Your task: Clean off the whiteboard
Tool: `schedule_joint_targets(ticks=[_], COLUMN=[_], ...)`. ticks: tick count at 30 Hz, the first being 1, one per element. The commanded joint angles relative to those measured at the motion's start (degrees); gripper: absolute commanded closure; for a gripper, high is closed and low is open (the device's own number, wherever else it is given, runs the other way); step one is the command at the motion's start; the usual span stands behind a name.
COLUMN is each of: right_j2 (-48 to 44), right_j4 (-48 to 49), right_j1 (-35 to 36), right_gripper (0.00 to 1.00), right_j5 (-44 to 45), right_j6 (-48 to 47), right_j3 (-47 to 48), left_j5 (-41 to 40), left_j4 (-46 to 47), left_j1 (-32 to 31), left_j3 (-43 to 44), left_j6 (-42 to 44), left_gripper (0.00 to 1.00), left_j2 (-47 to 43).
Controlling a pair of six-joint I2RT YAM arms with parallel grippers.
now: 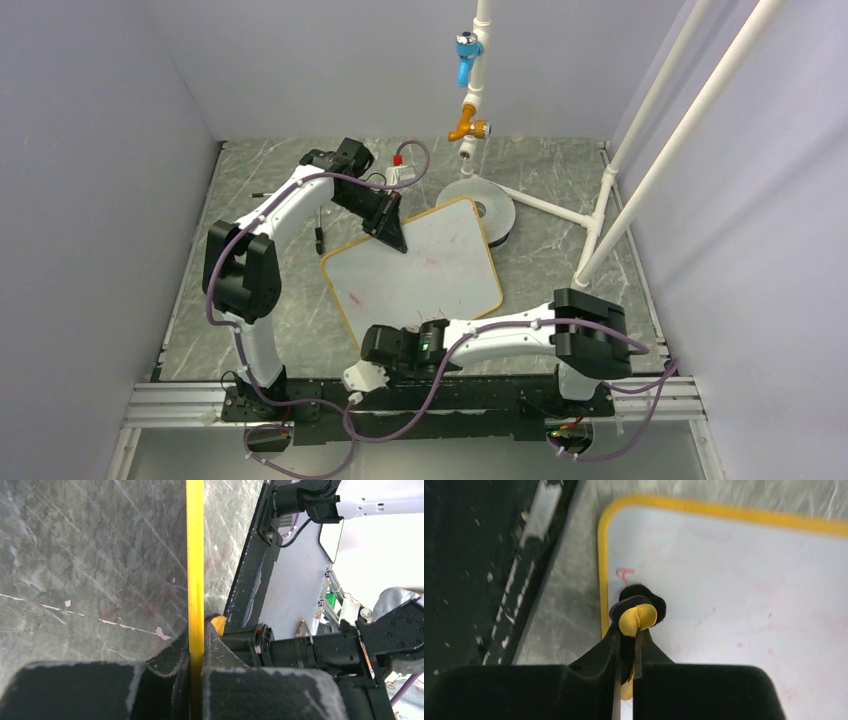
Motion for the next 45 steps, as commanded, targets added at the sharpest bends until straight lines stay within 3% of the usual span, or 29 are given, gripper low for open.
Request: schedule_joint_targets(ticks=[1, 11, 25, 37, 45], right_j2=[3.89, 9.34, 2.79, -8.95, -13.41], right_j4=[0.70, -0.14, -2.23, -2.80, 4.78], right_j1=[3.15, 4.03, 3.14, -13.88, -15.80], right_gripper=[1.00, 1.00, 1.00, 1.00, 1.00], right_j5=[2.14, 4.22, 10.15, 8.10, -0.17], right_j6=[-0.48, 0.57, 0.38, 1.77, 3.64], right_j3=[5.28, 7.14, -3.78, -5.24, -5.78], left_j5=[7.37, 7.56, 7.33, 7.65, 7.73], left_j4=[-0.27, -0.29, -0.16, 0.11, 4.13], left_j1=[-0.66, -0.68, -0.65, -0.64, -0.53], left_j3=[0.98, 0.79, 0.51, 0.51, -2.28], left_j6=[0.12, 0.35, 0.32, 0.12, -3.24], left_gripper=[1.00, 1.00, 1.00, 1.00, 1.00], left_j2=[-2.38, -2.86, -3.14, -3.23, -4.64])
